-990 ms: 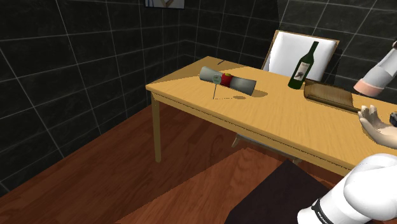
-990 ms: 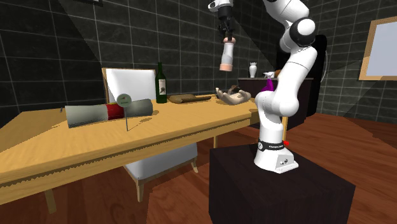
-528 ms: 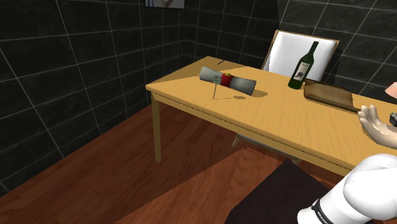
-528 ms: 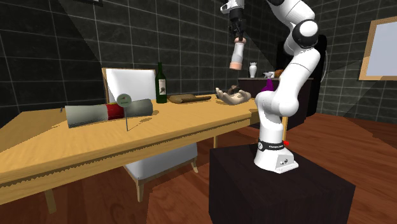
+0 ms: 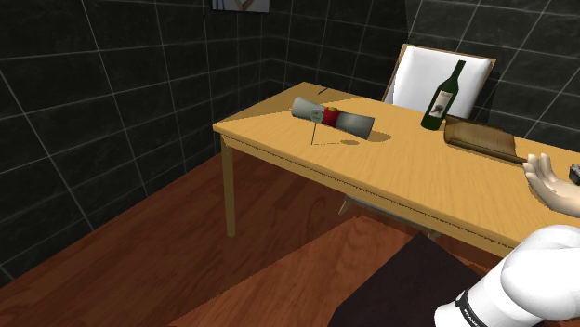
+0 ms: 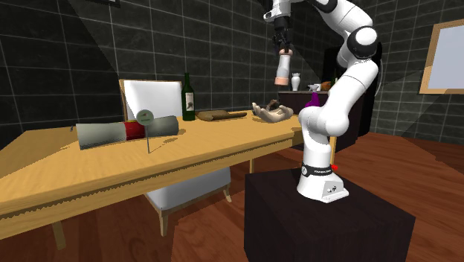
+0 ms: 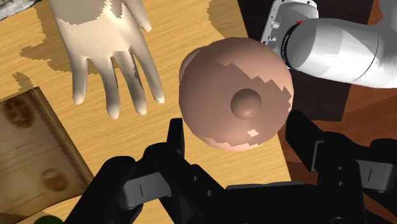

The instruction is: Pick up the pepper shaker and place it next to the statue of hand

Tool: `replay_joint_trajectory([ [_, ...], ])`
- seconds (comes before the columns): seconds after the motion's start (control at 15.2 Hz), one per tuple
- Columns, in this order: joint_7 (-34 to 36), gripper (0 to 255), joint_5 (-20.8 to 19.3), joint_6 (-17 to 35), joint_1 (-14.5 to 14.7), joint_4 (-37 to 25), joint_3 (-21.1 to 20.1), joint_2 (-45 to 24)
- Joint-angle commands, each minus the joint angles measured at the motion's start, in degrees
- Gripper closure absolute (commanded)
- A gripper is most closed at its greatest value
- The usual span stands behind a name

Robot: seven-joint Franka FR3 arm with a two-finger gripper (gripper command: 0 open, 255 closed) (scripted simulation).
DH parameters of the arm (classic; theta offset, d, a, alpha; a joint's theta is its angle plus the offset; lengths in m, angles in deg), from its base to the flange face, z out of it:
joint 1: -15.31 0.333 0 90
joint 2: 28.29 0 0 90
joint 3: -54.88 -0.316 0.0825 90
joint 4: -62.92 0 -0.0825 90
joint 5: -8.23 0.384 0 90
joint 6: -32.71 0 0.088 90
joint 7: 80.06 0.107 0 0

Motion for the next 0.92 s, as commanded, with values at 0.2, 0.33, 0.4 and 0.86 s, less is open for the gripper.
replay_joint_trajectory([
  [0.2,1.8,255,-0.2,3.0,-0.8,6.9,-0.4,3.8],
  [0.33,2.5,255,-0.2,4.2,-1.1,9.7,-0.5,5.3],
  [0.4,2.8,255,-0.3,4.8,-1.2,11.0,-0.5,6.0],
  [0.86,4.8,255,-0.8,8.9,-2.2,19.8,-0.3,10.7],
])
